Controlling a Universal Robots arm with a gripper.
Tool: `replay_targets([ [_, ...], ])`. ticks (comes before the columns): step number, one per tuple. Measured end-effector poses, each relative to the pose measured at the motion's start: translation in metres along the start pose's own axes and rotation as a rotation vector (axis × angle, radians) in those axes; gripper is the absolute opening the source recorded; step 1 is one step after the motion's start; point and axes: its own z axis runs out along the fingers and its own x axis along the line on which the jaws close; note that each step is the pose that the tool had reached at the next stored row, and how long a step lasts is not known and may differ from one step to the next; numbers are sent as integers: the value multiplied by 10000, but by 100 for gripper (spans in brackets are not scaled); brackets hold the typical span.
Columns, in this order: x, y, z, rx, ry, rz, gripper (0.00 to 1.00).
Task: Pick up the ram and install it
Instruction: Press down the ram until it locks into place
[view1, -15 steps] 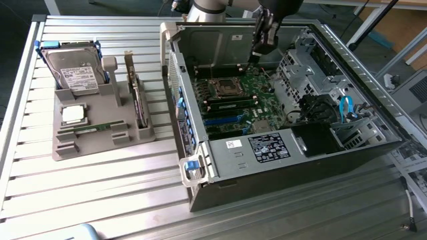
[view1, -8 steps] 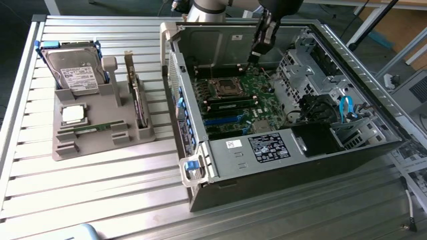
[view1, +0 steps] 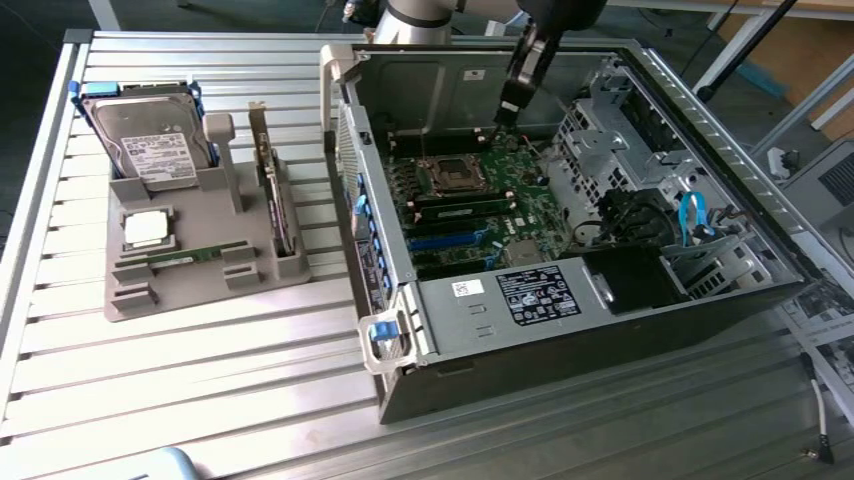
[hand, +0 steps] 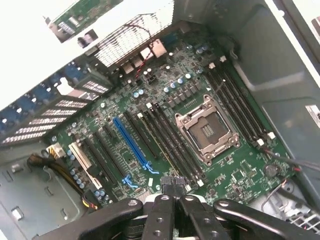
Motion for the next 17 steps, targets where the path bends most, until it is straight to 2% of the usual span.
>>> replay_targets([
  [17,0,0,0,-32,0,2452,11],
])
